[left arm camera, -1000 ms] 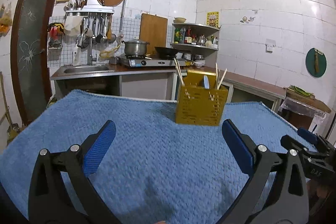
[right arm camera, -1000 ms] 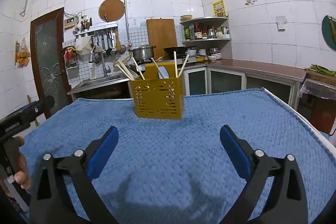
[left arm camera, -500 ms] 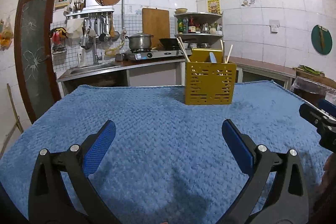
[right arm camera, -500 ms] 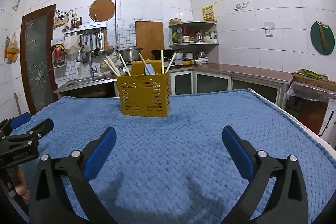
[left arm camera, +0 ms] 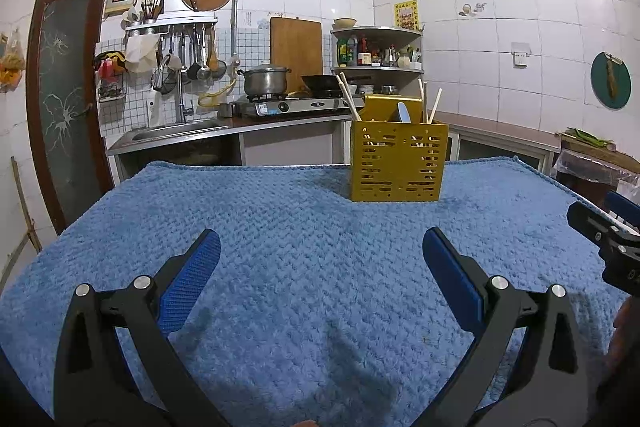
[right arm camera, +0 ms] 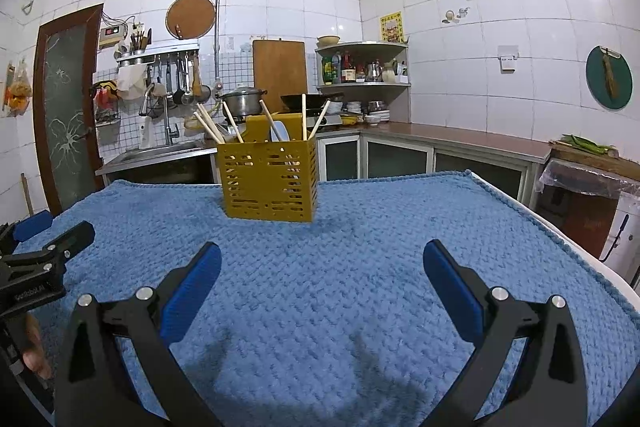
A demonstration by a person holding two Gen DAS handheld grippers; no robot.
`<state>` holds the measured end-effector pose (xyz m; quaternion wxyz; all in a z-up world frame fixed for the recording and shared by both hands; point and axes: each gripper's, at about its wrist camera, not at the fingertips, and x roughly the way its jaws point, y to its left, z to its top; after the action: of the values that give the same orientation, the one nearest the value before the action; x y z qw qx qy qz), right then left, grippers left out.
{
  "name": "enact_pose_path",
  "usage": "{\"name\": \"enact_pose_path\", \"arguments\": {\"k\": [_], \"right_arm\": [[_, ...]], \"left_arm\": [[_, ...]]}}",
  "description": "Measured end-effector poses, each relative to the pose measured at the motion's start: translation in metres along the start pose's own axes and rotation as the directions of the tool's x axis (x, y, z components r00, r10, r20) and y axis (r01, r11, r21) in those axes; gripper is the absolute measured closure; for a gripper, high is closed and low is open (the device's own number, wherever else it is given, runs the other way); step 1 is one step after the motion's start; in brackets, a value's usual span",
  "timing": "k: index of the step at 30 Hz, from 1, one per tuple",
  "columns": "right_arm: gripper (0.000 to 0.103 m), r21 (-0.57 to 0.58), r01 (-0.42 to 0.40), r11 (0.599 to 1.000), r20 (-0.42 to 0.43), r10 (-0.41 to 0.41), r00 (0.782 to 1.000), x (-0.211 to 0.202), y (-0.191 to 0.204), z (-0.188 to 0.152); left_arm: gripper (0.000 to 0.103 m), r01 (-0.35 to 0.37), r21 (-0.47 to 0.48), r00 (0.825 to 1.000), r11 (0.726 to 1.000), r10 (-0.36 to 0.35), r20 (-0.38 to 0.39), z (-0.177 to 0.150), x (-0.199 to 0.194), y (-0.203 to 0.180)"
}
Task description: Organize utensils
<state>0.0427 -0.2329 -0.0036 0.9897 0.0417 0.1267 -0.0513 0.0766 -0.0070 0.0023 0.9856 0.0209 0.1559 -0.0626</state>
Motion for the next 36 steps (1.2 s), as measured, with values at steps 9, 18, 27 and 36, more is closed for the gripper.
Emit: {"name": "enact_pose_path", "arguments": {"k": [9, 18, 27, 36], "right_arm": [[0.004, -0.025, -0.001, 1.000, 0.001, 0.001, 1.000, -0.002, 0.005, 0.000], [0.004, -0.046, -0.011, 0.999, -0.002, 0.011, 1.000, -0.004, 0.011, -0.001], [0.004, -0.048, -0.002, 0.999, 0.001, 0.002, 1.000, -0.005, 0.012, -0.002], [0.004, -0.048, 0.004, 0.999, 0.001, -0.004, 1.000, -0.007, 0.013, -0.002]], "left_arm": [[0.005, 0.006, 0.005, 1.000, 1.000, -0.005, -0.013, 0.001, 0.001, -0.002], [0.005, 0.015, 0.002, 1.000, 1.000, -0.015, -0.022, 0.000, 0.003, 0.001], [0.005, 0.020, -0.009, 0.999, 1.000, -0.020, -0.043, -0.001, 0.005, 0.002], [0.005, 0.014, -0.001, 0.999, 1.000, -0.014, -0.037, 0.000, 0.006, 0.002]]}}
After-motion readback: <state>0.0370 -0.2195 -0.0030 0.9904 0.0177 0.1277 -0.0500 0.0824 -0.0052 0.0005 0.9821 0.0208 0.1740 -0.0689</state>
